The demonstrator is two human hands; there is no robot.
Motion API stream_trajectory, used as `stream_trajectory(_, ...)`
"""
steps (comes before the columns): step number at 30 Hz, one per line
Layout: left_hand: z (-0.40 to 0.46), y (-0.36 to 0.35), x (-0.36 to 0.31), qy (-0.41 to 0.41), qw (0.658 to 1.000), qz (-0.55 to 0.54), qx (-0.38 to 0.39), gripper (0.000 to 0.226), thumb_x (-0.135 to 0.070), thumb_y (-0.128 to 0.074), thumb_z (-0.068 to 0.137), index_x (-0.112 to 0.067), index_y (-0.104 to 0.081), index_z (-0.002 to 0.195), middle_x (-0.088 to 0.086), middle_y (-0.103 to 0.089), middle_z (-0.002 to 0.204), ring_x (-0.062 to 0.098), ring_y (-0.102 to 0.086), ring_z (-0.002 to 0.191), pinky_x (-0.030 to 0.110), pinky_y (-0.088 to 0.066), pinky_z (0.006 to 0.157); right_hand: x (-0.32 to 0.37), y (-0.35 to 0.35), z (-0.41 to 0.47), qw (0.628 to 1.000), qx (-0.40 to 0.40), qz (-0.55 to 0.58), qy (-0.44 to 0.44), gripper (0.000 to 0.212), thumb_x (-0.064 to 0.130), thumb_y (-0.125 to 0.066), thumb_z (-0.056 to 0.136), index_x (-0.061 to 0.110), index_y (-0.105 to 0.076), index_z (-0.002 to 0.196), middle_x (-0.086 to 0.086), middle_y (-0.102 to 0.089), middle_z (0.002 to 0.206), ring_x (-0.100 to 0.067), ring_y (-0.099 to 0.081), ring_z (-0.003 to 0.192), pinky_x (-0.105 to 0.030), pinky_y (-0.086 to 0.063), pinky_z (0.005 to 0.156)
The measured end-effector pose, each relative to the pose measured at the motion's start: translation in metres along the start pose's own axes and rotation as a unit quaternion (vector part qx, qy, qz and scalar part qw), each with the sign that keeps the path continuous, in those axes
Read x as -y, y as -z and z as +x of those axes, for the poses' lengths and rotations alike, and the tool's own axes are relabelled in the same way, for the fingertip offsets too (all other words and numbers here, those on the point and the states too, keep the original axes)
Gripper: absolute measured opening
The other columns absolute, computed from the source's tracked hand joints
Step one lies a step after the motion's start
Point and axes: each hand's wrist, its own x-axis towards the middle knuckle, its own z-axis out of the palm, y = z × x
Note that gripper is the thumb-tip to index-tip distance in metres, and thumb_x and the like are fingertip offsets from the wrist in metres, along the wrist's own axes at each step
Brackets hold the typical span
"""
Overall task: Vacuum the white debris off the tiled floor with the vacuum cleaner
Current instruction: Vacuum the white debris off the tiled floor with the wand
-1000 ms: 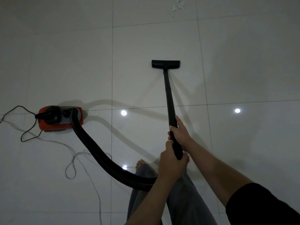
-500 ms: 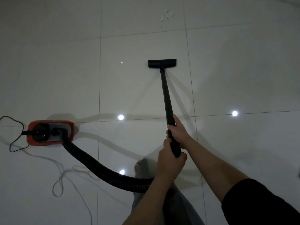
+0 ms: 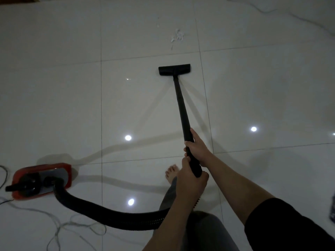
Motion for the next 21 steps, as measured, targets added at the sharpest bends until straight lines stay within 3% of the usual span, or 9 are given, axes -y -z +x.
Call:
stream_trajectory(6, 0.057, 0.021, -0.036, -0.013, 1.0, 0.003, 0.003, 0.036, -0.014, -0.064, 0.079, -0.015, -0.047, 0.11, -0.006, -0.057, 0.073, 0.012, -0.055, 0.059, 0.021, -0.043, 0.052, 0.057, -0.006, 0.04, 1.0, -0.008, 0.001, 0.003, 0.068, 0.002, -0.045, 0.099, 0.035, -0.02, 0.153, -0.01, -0.049, 0.081, -0.017, -0.049, 0.064, -0.027, -0.047, 0.051)
stream_trajectory(14, 0.118, 0.035, -0.082, -0.012, 1.0, -0.027, 0.0, 0.033, -0.028, -0.067, 0.086, -0.024, -0.045, 0.11, -0.02, -0.056, 0.085, -0.005, -0.057, 0.072, 0.004, -0.043, 0.054, 0.109, -0.005, 0.097, 1.0, -0.019, 0.017, -0.007, 0.07, 0.003, -0.047, 0.098, 0.038, -0.023, 0.153, -0.01, -0.051, 0.082, -0.019, -0.05, 0.065, -0.027, -0.046, 0.048)
stream_trajectory(21, 0.162, 0.042, -0.127, 0.024, 0.999, -0.025, -0.003, 0.03, -0.023, -0.067, 0.087, -0.026, -0.044, 0.107, -0.014, -0.06, 0.085, 0.003, -0.062, 0.072, 0.01, -0.048, 0.055, 0.159, 0.006, 0.133, 1.0, 0.012, 0.014, -0.014, 0.07, 0.004, -0.047, 0.099, 0.039, -0.018, 0.153, -0.01, -0.051, 0.079, -0.019, -0.05, 0.064, -0.027, -0.047, 0.05)
